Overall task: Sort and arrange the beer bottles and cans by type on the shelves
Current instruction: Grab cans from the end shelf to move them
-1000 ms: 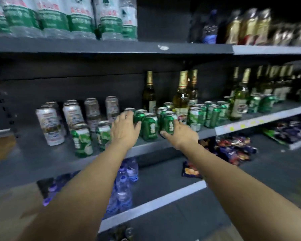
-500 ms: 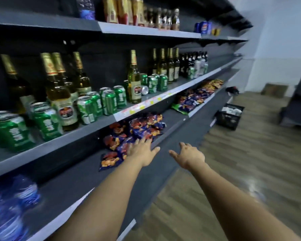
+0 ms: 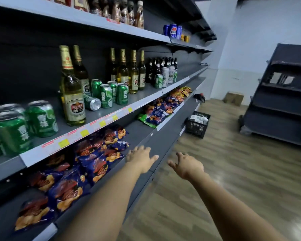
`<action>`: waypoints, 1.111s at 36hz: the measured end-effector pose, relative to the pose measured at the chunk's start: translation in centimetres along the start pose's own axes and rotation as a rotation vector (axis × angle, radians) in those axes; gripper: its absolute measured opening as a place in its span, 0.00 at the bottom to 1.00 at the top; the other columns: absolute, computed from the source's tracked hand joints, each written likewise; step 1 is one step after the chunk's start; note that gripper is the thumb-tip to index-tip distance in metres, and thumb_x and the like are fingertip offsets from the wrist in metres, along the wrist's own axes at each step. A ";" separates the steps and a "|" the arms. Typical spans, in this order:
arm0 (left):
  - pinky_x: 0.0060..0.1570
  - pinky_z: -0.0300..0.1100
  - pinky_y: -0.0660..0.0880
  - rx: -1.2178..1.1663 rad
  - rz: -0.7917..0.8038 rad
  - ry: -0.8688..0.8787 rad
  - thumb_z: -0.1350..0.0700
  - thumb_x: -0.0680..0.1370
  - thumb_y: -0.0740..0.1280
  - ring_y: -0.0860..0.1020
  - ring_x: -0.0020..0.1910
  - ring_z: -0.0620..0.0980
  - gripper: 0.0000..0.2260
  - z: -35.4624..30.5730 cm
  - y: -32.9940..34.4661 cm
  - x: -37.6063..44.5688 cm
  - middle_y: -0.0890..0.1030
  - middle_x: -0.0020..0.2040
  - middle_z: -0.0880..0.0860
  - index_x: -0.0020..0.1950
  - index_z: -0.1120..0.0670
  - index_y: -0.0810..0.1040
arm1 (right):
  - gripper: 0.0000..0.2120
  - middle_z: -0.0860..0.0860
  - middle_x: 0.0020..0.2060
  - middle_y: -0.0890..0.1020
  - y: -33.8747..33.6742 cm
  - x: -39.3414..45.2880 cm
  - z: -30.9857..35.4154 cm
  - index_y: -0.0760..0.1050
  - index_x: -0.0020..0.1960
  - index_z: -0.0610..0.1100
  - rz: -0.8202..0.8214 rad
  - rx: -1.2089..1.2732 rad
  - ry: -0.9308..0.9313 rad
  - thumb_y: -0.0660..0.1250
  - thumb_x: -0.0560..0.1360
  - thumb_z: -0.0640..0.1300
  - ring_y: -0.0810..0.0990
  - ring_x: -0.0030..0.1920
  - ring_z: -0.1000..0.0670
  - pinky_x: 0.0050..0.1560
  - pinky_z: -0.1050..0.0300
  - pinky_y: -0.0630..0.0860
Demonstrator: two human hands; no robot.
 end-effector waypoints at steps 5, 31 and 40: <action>0.72 0.53 0.56 0.027 0.045 0.007 0.37 0.81 0.51 0.58 0.75 0.55 0.28 -2.3 0.3 7.0 0.60 0.77 0.54 0.76 0.51 0.60 | 0.31 0.46 0.69 0.70 -0.8 6.9 -2.9 0.61 0.73 0.47 0.012 -0.010 0.000 0.51 0.79 0.66 0.71 0.68 0.43 0.62 0.49 0.69; 0.68 0.51 0.62 0.062 -0.120 -0.155 0.37 0.81 0.52 0.63 0.72 0.56 0.26 -14.3 -5.7 44.5 0.65 0.74 0.55 0.73 0.51 0.65 | 0.30 0.47 0.69 0.70 -12.3 47.2 -18.6 0.62 0.72 0.47 -0.060 -0.025 -0.154 0.51 0.79 0.65 0.72 0.67 0.43 0.61 0.49 0.71; 0.70 0.52 0.62 0.037 -0.199 -0.154 0.38 0.81 0.53 0.62 0.73 0.57 0.27 -14.3 -8.8 58.0 0.61 0.76 0.56 0.76 0.52 0.61 | 0.31 0.47 0.69 0.70 -16.2 60.2 -18.6 0.62 0.73 0.46 -0.113 -0.076 -0.169 0.51 0.79 0.65 0.71 0.67 0.43 0.59 0.49 0.72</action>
Point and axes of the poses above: each hand's wrist, its own x-axis towards the middle knuckle, its own y-axis out of the palm, z = x × y, the point moved 8 cm from there along x, towards the middle knuckle
